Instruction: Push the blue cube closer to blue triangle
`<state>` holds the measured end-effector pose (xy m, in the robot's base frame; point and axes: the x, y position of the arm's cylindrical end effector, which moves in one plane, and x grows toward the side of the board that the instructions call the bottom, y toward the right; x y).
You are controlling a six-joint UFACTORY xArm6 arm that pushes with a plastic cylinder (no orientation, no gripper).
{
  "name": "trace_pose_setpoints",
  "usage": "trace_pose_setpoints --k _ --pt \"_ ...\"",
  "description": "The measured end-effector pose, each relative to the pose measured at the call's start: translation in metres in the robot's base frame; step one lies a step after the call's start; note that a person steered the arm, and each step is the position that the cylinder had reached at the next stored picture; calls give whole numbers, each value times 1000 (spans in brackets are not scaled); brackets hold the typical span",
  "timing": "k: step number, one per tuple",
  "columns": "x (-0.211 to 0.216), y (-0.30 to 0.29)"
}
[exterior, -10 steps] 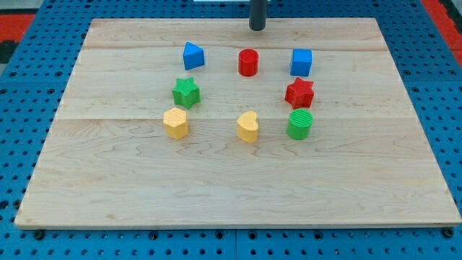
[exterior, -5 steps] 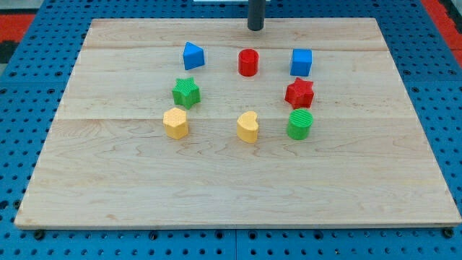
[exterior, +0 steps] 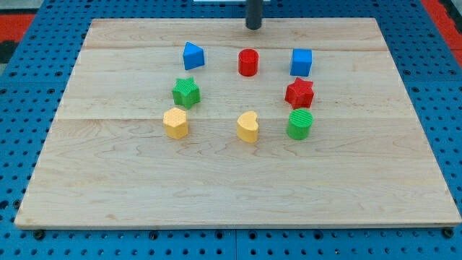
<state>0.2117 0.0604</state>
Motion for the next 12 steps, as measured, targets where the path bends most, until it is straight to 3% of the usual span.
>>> trace_pose_setpoints --k 1,2,4,6,7,9,11,12 --pt "20 53" --pt "67 77" --pt "90 102" --pt "107 25" --pt "124 30" --pt "139 -37" --pt "176 -54" --pt "150 -84"
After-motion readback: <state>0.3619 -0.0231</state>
